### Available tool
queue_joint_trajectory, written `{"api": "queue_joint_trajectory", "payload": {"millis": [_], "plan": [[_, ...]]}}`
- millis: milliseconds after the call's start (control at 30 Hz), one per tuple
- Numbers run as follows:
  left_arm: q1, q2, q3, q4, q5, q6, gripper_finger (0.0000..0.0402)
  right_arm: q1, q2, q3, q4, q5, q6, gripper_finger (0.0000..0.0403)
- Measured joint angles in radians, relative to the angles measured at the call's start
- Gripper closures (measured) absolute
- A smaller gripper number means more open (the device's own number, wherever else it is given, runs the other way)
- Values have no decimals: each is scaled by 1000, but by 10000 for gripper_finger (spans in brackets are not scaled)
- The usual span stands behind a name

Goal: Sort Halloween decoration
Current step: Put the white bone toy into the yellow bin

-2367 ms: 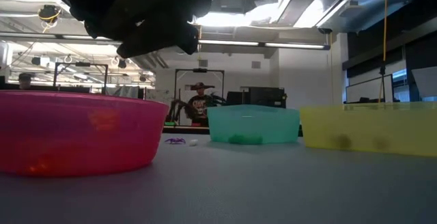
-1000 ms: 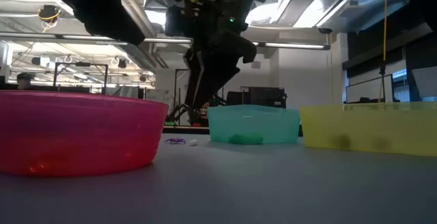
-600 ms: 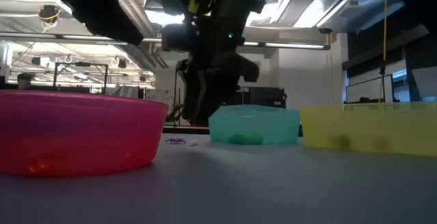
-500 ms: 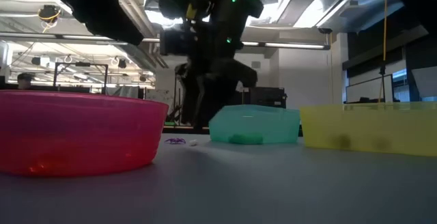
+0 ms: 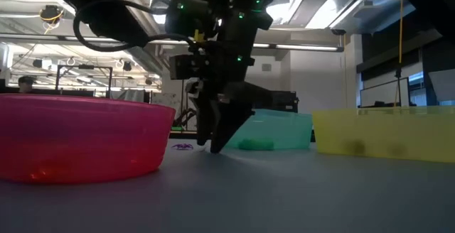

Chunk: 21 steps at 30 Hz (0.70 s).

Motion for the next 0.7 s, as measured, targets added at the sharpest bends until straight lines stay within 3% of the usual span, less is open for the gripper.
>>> {"api": "queue_joint_trajectory", "payload": {"millis": [367,700], "plan": [[0,0,0,-2,0,1,247,-11,14,2,-3,-114,-3,163],[0,0,0,-2,0,1,247,-15,15,1,-27,-160,22,228]]}}
